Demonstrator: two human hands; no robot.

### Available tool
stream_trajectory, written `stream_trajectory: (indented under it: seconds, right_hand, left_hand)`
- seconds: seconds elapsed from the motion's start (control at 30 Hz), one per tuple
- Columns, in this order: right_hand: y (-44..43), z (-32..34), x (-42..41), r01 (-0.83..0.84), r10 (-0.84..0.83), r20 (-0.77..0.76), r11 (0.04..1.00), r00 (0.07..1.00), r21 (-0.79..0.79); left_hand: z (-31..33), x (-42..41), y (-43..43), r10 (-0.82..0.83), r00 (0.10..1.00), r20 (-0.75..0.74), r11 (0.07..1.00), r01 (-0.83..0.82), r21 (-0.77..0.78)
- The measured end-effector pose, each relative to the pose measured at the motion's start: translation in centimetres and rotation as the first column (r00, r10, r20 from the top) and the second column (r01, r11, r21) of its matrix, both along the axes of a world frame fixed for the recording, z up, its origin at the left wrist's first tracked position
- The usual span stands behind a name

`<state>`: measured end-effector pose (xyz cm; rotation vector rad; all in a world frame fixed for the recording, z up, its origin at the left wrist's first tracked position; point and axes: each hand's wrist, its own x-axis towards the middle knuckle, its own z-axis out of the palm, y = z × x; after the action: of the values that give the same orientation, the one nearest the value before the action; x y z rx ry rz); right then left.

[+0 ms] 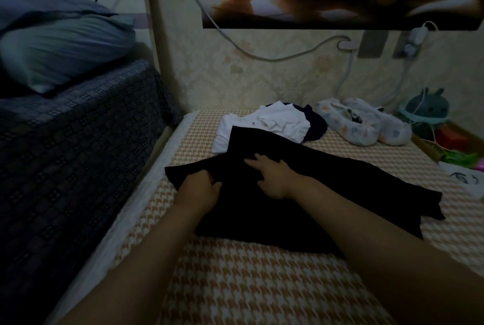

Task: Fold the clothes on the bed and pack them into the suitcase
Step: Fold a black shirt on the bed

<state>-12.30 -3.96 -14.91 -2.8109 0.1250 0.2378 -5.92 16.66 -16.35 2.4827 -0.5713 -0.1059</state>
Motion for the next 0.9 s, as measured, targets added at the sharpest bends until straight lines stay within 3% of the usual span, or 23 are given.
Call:
stream_trajectory:
  seconds: [0.07,0.2,0.3,0.47,0.57,0.67,0.8,0.9]
  right_hand:
    - [-0.1,-0.3,-1.0,0.027,-0.028,0.000,0.997,1.000,-0.072]
    - [-0.7,-1.2,-4.4,0.148,-0.148,-0.002,0.988,0.989,0.036]
    - [-0.2,-2.2,-7.7,0.171,-0.173,-0.057,0.984,0.983,-0.044]
    - [0.4,-1.5,-13.1,0.240,-0.240,0.001,0.970,0.971,-0.042]
    - [-0.6,-1.0,-16.8,0.478,-0.465,0.130,0.873,0.876,-0.100]
    - [-2.6,-0.7,-20.3,0.674,-0.660,0.141,0.711,0.738,-0.202]
    - [-5.1,-1.0,-22.4,0.757,-0.753,0.166,0.652,0.637,0.050]
    - [-6.0,-0.9,-22.6,0.760,-0.761,0.180,0.644,0.623,0.092]
  left_hand:
    - [-0.2,-0.7,0.6,-0.033,0.999,-0.041,0.999,0.032,-0.023]
    - [0.0,-2.1,1.9,-0.065,0.987,-0.147,0.998,0.065,-0.003]
    - [0.7,-4.2,2.4,-0.089,0.979,-0.185,0.996,0.087,-0.015]
    - [2.5,-6.1,2.2,-0.020,0.967,-0.252,0.941,-0.067,-0.333]
    - [2.4,-6.8,2.2,-0.024,0.981,-0.195,0.966,-0.027,-0.257]
    - [1.8,-7.7,1.8,-0.062,0.982,-0.177,0.977,0.023,-0.213]
    - [1.3,-7.9,0.9,-0.089,0.992,-0.094,0.991,0.078,-0.112]
    - [1.1,-8.1,0.3,-0.043,0.999,-0.005,0.997,0.043,-0.060]
